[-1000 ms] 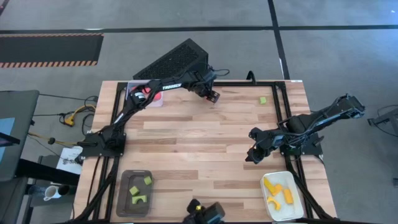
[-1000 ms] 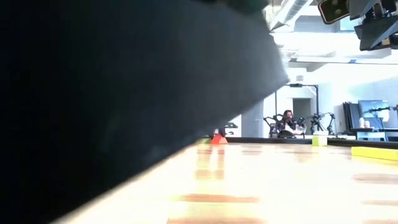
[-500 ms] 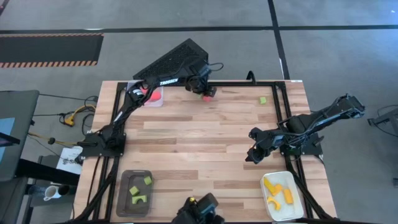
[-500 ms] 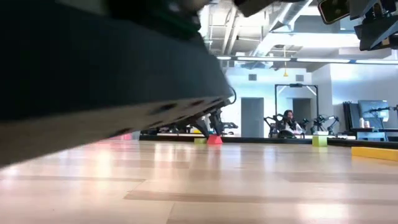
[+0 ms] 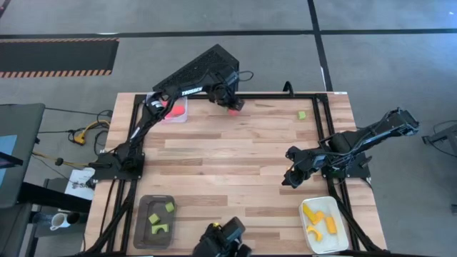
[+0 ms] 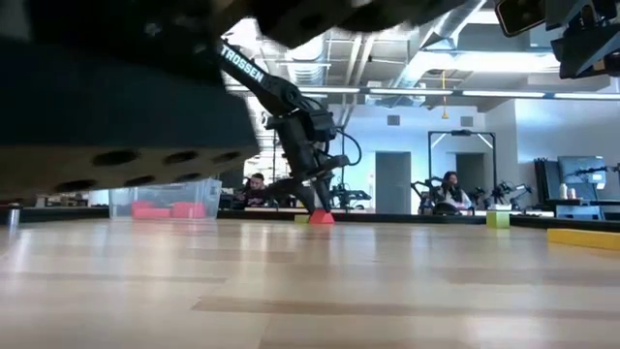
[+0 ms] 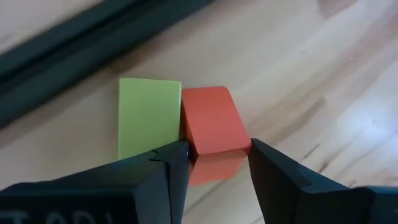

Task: Sort & place blocks by color
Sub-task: Put the orange block into the white transparent bin

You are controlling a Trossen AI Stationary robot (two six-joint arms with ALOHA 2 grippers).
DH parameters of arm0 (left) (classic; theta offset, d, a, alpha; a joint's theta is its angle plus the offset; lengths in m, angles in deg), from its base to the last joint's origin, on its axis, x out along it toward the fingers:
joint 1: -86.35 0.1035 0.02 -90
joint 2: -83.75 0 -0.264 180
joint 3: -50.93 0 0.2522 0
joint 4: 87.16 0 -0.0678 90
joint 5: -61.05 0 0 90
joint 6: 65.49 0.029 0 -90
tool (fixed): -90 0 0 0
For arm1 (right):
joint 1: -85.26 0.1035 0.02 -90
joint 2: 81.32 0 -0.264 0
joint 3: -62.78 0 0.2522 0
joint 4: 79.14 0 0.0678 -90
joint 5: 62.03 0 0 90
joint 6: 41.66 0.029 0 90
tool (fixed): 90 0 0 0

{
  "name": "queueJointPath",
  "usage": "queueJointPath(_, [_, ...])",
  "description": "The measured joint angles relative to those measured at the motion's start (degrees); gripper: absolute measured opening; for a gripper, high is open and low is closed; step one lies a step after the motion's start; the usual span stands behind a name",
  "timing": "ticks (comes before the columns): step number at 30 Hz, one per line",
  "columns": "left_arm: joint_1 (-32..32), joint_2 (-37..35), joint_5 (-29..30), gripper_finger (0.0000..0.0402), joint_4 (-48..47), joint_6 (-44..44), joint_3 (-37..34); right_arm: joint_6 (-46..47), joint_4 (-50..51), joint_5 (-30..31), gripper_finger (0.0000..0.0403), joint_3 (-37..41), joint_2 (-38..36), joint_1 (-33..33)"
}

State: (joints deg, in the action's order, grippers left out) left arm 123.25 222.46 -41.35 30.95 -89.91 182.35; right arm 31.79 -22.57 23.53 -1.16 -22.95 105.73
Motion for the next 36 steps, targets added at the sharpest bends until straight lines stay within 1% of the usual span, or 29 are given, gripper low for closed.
queueJointPath(3, [0.85, -0.11, 0.64, 0.0121, -1.46, 1.46, 0.08, 0.00, -0.01, 0.00, 0.0255, 0.00, 0.00, 0.00])
queueJointPath(13, [1.40, -0.35, 7.69, 0.0101, -5.70, 9.51, 0.21, -0.02, 0.00, 0.00, 0.0255, 0.00, 0.00, 0.00])
queueJointPath(16, [1.14, -0.49, 7.85, 0.0097, -5.82, 11.24, 0.19, -0.20, -0.02, 0.00, 0.0255, 0.00, 0.00, 0.00])
queueJointPath(19, [0.78, -0.87, 6.20, 0.0092, -6.16, 12.66, 0.06, -0.41, -0.01, 0.00, 0.0255, 0.00, 0.00, 0.00])
queueJointPath(23, [-0.27, -2.52, 5.50, 0.0087, -7.44, 15.48, -0.30, -0.52, -0.02, 0.00, 0.0255, 0.00, -0.02, 0.00])
queueJointPath(28, [-0.93, -8.13, 3.89, 0.0087, -7.26, 17.14, -0.12, -0.61, -0.02, 0.13, 0.0255, 0.00, -0.02, 0.00])
queueJointPath(32, [-1.63, -12.93, 4.57, 0.0086, -11.34, 19.66, -0.48, -0.43, -0.07, 1.02, 0.0255, 0.00, -0.02, 0.00])
queueJointPath(36, [-2.77, -20.73, 5.41, 0.0086, -14.75, 22.58, -3.55, -0.09, -2.31, 1.61, 0.0255, 0.00, 0.00, 0.00])
